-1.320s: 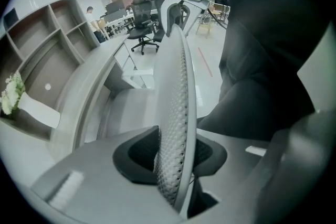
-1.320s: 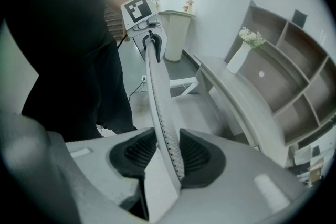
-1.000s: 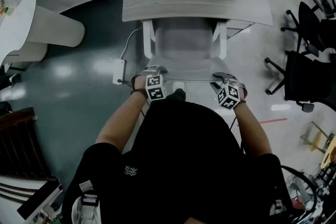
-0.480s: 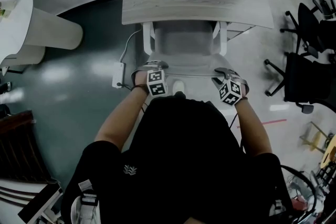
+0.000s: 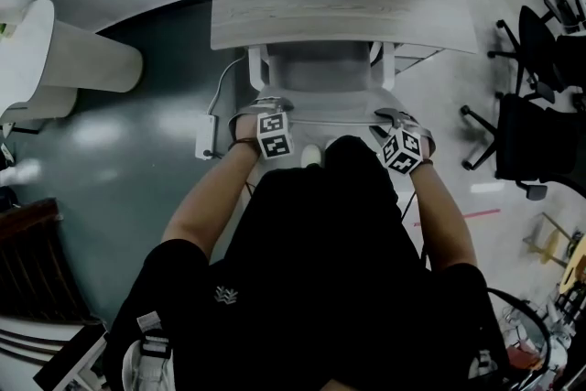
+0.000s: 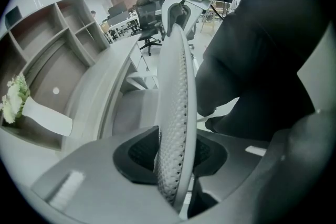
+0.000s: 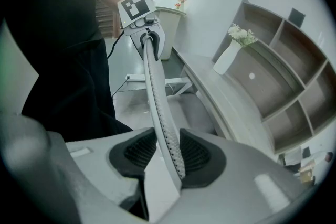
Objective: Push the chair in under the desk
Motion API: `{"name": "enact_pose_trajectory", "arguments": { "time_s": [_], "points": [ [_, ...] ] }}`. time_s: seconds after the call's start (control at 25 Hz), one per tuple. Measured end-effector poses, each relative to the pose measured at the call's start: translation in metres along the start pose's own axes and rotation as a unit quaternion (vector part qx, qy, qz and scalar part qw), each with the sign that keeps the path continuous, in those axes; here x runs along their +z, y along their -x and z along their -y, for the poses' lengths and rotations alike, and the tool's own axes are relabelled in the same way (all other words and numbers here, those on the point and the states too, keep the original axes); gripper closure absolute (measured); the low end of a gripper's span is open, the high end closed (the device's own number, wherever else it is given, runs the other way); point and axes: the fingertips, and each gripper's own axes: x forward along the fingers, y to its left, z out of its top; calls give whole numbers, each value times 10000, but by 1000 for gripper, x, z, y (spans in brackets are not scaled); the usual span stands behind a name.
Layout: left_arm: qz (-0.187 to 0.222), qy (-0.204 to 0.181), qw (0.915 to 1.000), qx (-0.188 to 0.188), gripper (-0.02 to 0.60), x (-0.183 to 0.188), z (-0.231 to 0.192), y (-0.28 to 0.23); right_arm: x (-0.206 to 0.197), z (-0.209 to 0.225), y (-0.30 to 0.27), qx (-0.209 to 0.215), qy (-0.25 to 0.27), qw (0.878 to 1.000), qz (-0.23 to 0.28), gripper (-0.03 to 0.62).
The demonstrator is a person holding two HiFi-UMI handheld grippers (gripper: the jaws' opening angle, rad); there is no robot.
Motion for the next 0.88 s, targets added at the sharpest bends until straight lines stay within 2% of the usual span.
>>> {"name": "enact_pose_trajectory", "arguments": {
  "time_s": [0.28,0.44,0.56,0.88],
  "points": [
    [-25,62,9999,77,456,4,-29,-6,0,32,-9,-50,17,10000,-22,451],
    [-8,142,9998,-107,446,6,-35,-8,-1,40,-9,79,99,9999,-4,451],
    [20,155,9998,-78,445,6,-36,-10,-1,40,-10,33,160,9999,15,453],
    [-13,290,9993,-232,426,4,-46,-14,1,50,-14,379,208,9991,-27,454]
  ]
}}
